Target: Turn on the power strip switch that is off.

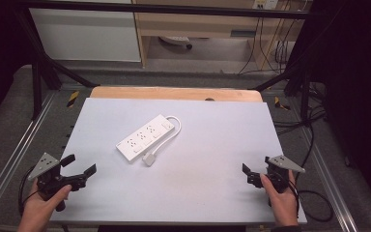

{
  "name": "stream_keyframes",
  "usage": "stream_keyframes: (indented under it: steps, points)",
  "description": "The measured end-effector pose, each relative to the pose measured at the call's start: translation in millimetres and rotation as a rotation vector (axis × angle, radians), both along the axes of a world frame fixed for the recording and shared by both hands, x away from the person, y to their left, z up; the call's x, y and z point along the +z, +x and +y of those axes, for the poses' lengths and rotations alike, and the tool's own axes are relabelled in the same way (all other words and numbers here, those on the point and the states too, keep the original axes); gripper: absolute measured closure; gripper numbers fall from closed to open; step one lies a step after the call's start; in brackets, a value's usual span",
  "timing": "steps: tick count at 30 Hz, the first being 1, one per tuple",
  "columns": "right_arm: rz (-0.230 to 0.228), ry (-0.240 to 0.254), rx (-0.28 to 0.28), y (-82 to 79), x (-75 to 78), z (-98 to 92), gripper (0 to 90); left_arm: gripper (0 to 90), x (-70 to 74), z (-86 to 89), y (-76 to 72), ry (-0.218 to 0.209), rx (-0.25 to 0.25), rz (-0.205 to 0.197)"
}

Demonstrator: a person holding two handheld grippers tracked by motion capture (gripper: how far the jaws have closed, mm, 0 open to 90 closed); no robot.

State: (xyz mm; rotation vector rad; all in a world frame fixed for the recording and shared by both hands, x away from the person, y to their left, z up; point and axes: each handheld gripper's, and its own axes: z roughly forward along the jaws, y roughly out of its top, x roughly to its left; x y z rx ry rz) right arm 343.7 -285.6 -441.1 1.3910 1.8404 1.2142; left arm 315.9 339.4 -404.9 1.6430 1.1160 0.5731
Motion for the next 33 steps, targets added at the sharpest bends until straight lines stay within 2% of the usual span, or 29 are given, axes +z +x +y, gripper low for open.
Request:
stream_keyframes:
  steps: [5, 10, 12, 15, 19, 27, 33]
  points:
    - [0.005, 0.014, 0.003, 0.1, -0.2, -0.4, 3.2, 6.6, 7.0, -3.6, 2.4, -0.025, 0.012, 0.008]
    - [0.005, 0.014, 0.012, 0.2, -0.3, 0.6, 3.3, 6.8, 23.5, -9.4, 1.5, -0.058, -0.010, -0.008]
    - [0.000, 0.011, 0.016, 0.6, 0.0, 0.8, 3.4, 6.8, 27.5, -11.5, 2.6, -0.050, -0.013, -0.012]
    - [0.000, 0.009, 0.015, 0.4, 0.0, 0.9, 3.4, 6.8, 30.9, -14.1, 5.9, -0.076, -0.027, -0.008]
    - [0.005, 0.011, 0.018, 1.2, -0.1, 0.8, 4.4, 6.8, 36.7, -22.4, 13.4, -0.051, -0.039, -0.018]
    - [0.010, 0.014, 0.023, 1.3, -0.3, 1.5, 4.1, 6.7, 46.1, -31.7, 24.1, -0.037, -0.055, -0.031]
    - [0.008, 0.009, 0.030, 1.6, -0.3, 2.2, 3.9, 6.7, 52.2, -36.3, 33.7, -0.047, -0.052, -0.042]
